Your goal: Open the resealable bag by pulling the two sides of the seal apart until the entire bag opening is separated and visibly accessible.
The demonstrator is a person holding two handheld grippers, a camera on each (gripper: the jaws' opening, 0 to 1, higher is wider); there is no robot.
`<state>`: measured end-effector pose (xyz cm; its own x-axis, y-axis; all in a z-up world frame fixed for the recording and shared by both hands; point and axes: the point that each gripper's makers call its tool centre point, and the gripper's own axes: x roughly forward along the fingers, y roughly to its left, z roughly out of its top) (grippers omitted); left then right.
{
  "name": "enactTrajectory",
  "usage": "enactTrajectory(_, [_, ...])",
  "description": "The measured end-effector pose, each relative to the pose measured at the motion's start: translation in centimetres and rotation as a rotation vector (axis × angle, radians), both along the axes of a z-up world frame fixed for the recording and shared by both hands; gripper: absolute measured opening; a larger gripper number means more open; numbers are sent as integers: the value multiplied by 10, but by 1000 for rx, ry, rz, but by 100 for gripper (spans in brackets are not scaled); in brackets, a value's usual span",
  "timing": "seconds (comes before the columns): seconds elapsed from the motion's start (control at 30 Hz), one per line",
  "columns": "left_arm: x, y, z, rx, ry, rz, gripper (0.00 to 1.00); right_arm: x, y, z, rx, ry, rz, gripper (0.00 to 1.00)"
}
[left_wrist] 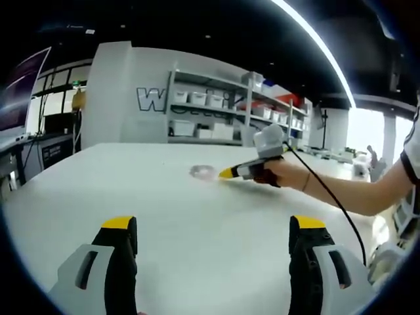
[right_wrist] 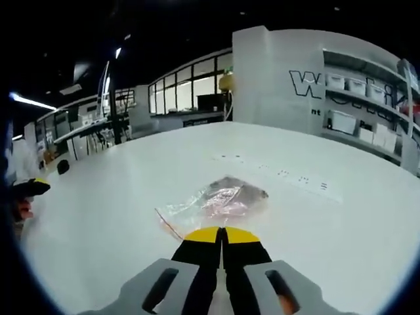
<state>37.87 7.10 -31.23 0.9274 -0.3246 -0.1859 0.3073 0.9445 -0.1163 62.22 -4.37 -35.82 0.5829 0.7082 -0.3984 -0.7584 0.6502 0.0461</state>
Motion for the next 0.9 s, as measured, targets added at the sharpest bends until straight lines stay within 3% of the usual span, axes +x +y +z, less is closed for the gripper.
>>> enactTrajectory(0.3, [-1, -4, -4, 17, 16, -7, 95, -13, -4, 0, 47, 35, -1, 0])
enactTrajectory(0.9, [-4, -17, 3, -26, 21, -12, 99, -43, -11, 15, 151, 78, 17, 0])
